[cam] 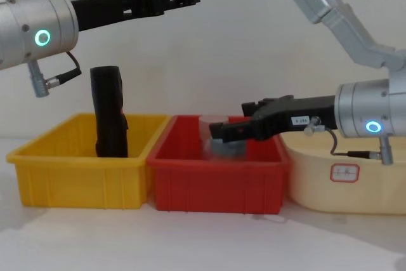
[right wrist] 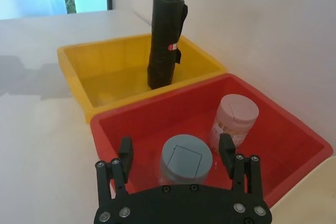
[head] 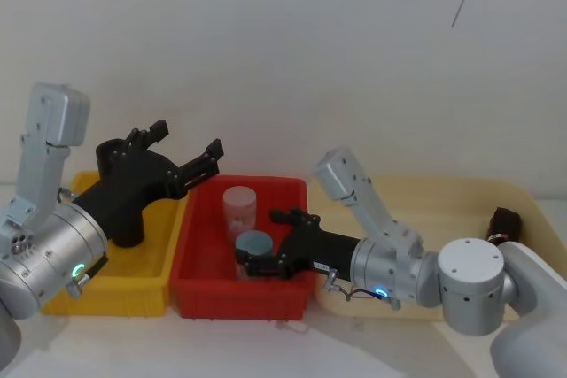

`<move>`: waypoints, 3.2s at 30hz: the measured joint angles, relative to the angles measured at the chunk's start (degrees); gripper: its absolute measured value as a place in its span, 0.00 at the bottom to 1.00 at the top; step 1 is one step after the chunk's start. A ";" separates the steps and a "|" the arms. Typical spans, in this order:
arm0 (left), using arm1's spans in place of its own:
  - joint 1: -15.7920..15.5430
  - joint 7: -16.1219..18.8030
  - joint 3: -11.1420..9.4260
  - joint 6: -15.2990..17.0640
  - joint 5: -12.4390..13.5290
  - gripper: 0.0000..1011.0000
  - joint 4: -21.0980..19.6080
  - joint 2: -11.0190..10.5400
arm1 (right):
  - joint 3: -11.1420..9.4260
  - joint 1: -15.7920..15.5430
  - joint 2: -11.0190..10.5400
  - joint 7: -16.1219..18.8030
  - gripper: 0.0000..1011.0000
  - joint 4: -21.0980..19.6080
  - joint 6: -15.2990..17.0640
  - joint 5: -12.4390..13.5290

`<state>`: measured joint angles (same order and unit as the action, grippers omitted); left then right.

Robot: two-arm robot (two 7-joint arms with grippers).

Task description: Pick up the garbage bag with the one hand and transfer it to the other hand.

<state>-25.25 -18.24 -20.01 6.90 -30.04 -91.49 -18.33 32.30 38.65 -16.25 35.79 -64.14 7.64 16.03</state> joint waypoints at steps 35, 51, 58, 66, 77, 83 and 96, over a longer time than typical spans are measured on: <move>0.00 0.00 0.00 -0.01 0.00 0.99 0.01 0.00 | 4.43 6.25 2.37 0.84 0.99 9.15 -0.60 -5.44; 0.00 -0.01 0.00 -0.01 0.00 0.99 0.01 0.00 | 3.75 6.63 3.03 1.10 0.75 10.67 0.23 -5.82; 0.00 -0.01 0.00 -0.01 0.00 0.99 0.01 0.00 | 3.49 6.56 3.07 1.08 0.68 10.72 0.21 -5.81; 0.00 -0.01 0.00 -0.01 0.00 0.99 0.01 0.00 | 3.06 6.30 2.87 1.12 0.68 10.16 -0.42 -5.58; 0.00 0.00 0.00 -0.01 0.00 0.99 0.01 0.00 | 0.85 5.39 1.90 -0.28 0.68 6.25 -1.80 -3.89; 0.00 -0.01 0.00 0.00 0.00 0.99 0.01 0.00 | -1.34 4.32 0.64 -2.17 0.68 2.64 -2.32 -2.50; 0.00 -0.01 0.00 -0.01 0.00 0.99 0.01 0.00 | -6.84 -0.34 -4.35 -6.90 0.68 -6.18 -0.35 -0.46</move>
<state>-25.26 -18.25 -20.01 6.89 -30.03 -91.48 -18.33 25.46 38.31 -20.60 28.89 -70.32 7.30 15.57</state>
